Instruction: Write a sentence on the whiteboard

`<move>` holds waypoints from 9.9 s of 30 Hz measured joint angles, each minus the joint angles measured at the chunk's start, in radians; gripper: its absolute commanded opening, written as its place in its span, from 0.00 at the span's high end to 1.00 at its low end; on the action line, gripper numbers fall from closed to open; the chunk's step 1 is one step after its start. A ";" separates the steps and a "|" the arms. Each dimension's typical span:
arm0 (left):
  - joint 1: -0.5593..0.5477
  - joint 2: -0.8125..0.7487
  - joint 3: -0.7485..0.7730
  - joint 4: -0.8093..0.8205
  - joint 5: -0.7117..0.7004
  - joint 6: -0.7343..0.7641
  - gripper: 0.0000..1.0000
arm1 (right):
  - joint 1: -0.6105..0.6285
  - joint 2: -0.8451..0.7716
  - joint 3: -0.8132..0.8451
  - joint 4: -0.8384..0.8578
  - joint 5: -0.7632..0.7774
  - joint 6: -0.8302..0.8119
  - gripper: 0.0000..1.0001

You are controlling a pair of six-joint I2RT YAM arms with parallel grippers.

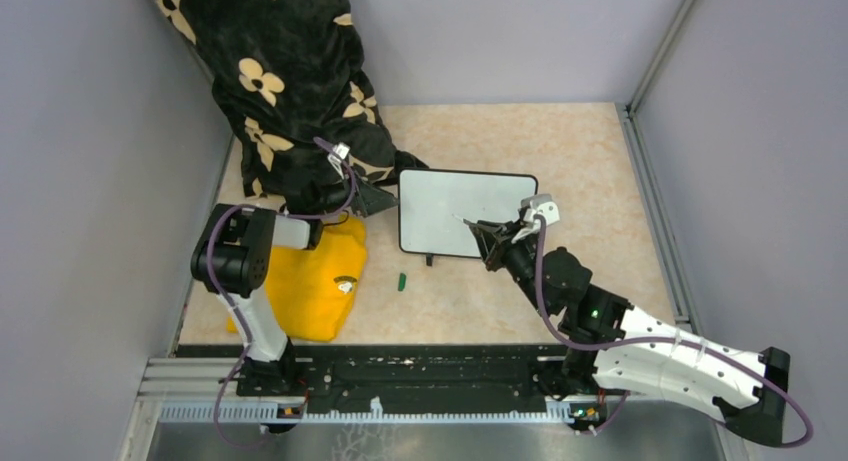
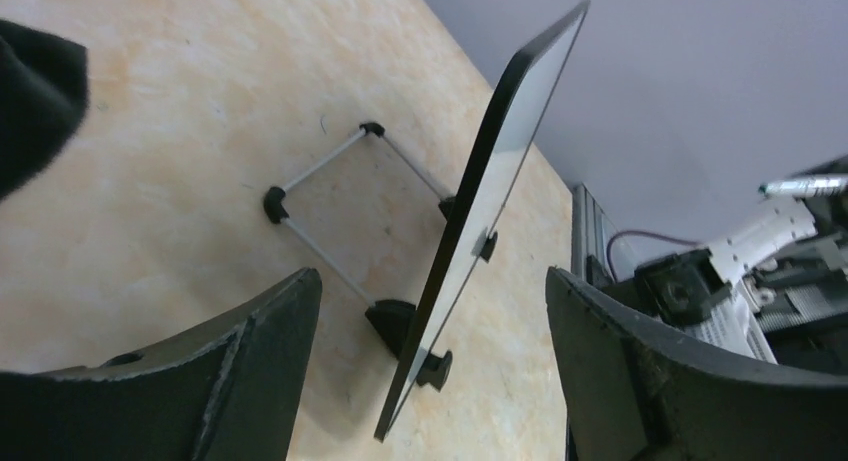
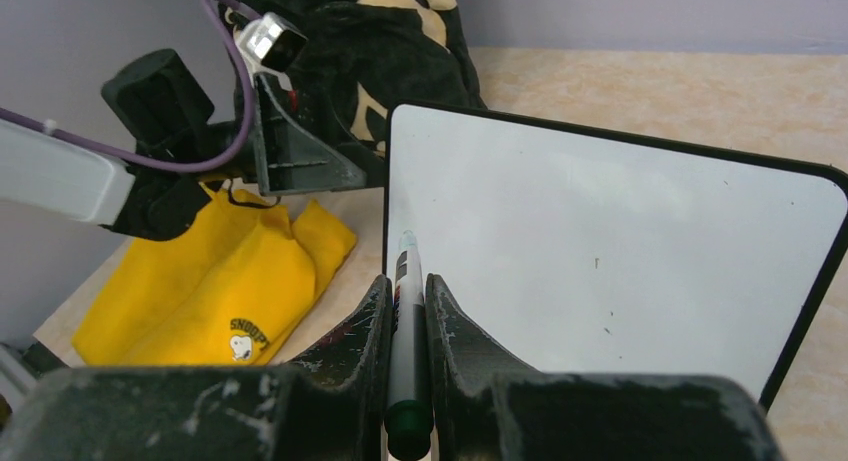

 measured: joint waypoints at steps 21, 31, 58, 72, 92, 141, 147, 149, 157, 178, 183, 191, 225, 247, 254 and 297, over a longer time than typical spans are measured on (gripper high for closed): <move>-0.142 0.044 -0.021 -0.074 0.112 0.237 0.38 | 0.000 0.036 0.032 -0.006 -0.016 0.001 1.00; -0.117 0.040 -0.070 -0.014 0.100 0.214 0.36 | 0.000 0.056 0.032 0.015 -0.027 0.022 1.00; -0.058 0.093 -0.140 0.275 0.081 0.026 0.65 | 0.022 0.411 0.092 0.276 0.127 -0.028 1.00; -0.097 -0.047 -0.181 0.023 0.035 0.195 0.47 | 0.022 0.373 0.091 0.300 0.095 -0.029 1.00; -0.095 0.079 -0.173 0.261 0.035 0.051 0.59 | 0.022 0.490 0.093 0.301 0.086 -0.042 1.00; -0.095 0.079 -0.149 0.187 0.056 0.179 0.97 | 0.023 0.766 0.210 0.502 0.222 -0.081 1.00; -0.095 0.076 -0.149 0.185 0.056 0.181 0.99 | 0.023 0.784 0.210 0.503 0.226 -0.079 1.00; -0.095 0.076 -0.149 0.184 0.056 0.182 1.00 | 0.023 0.785 0.210 0.503 0.226 -0.078 1.00; -0.095 0.074 -0.149 0.179 0.056 0.183 1.00 | 0.021 0.785 0.209 0.502 0.240 -0.069 1.00; -0.095 0.070 -0.143 0.159 0.055 0.192 1.00 | 0.021 0.759 0.149 0.484 0.251 -0.015 1.00; -0.095 0.070 -0.143 0.154 0.056 0.199 1.00 | 0.021 0.731 0.149 0.479 0.251 -0.010 1.00; -0.095 0.068 -0.143 0.148 0.056 0.202 1.00 | 0.015 0.695 0.151 0.491 0.250 -0.018 1.00; -0.097 0.061 -0.132 0.114 0.060 0.222 1.00 | -0.034 0.727 0.155 0.472 0.204 0.046 1.00; -0.098 0.059 -0.129 0.095 0.056 0.229 1.00 | -0.024 0.748 0.119 0.443 0.109 0.123 1.00; -0.098 0.059 -0.128 0.092 0.058 0.230 1.00 | -0.018 0.756 0.126 0.428 0.084 0.124 1.00; -0.098 0.053 -0.126 0.068 0.067 0.258 1.00 | -0.026 0.688 0.101 0.492 0.132 -0.116 1.00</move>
